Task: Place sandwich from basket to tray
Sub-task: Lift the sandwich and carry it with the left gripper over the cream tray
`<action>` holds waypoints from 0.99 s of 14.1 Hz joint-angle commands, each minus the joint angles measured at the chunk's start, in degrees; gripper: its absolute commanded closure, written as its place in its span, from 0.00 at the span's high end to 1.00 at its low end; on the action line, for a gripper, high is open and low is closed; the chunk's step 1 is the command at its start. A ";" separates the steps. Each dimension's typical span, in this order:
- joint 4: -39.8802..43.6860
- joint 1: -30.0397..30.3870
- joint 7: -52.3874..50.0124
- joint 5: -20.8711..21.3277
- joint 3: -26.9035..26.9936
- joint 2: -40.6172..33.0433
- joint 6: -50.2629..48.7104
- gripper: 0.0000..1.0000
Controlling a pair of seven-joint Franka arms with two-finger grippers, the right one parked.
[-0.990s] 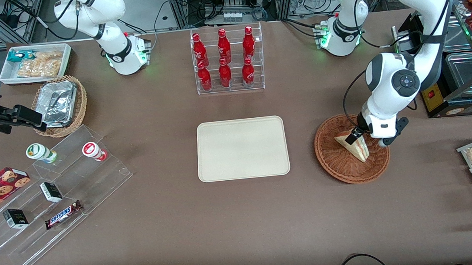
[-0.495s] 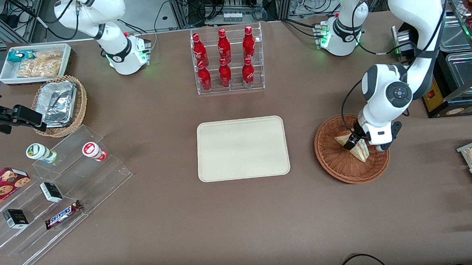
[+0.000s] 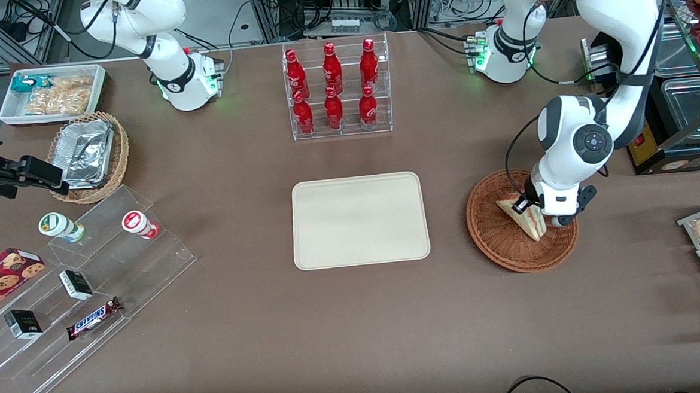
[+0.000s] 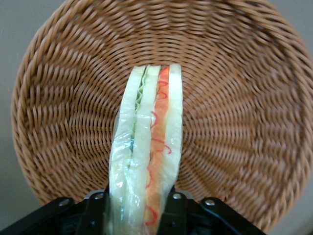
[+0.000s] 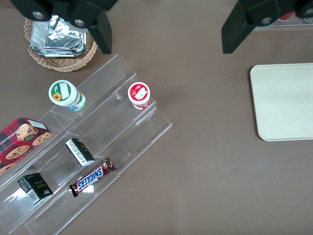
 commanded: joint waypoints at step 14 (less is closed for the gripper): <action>34.14 -24.72 2.12 -4.95 -1.66 17.23 -20.21 0.10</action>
